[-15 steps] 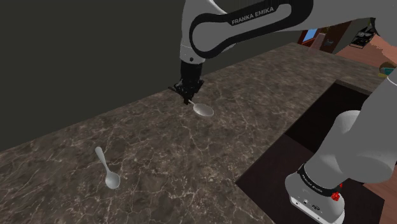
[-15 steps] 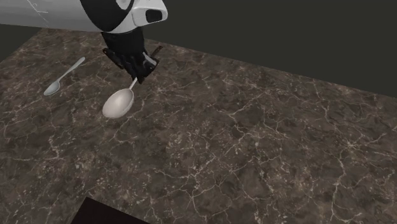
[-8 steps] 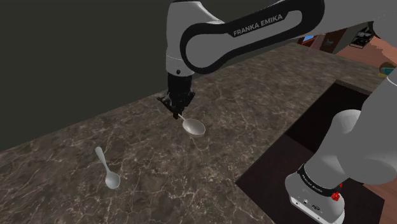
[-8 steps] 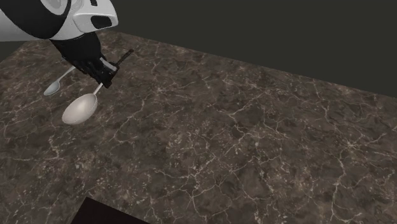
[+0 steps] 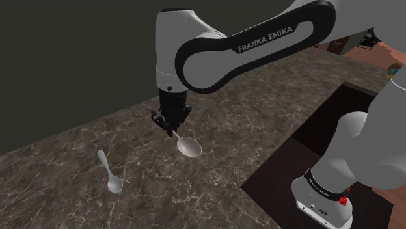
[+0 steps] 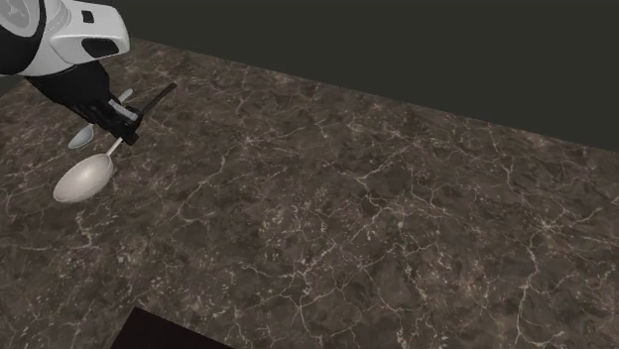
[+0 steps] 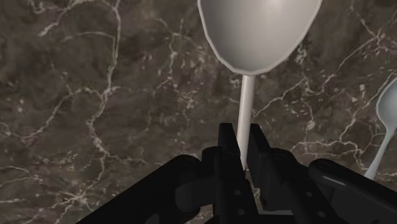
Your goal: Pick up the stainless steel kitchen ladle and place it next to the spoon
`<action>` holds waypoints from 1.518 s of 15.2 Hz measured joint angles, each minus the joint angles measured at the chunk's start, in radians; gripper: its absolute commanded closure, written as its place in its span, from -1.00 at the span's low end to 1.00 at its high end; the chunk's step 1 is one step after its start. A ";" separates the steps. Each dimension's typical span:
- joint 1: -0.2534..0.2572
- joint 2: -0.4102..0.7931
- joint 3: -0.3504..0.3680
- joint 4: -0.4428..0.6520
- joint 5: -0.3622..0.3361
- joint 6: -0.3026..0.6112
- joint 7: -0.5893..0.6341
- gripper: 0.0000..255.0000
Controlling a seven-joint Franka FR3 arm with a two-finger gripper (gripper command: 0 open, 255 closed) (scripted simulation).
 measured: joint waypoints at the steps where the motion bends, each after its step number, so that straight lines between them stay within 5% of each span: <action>1: 0.001 0.002 0.001 -0.007 0.000 0.009 0.001 1.00; 16: 0.008 0.094 0.002 -0.111 -0.015 0.202 -0.001 1.00; 22: 0.008 0.101 0.001 -0.114 -0.016 0.213 -0.001 1.00; 23: 0.008 0.101 0.001 -0.114 -0.016 0.213 -0.001 -1.00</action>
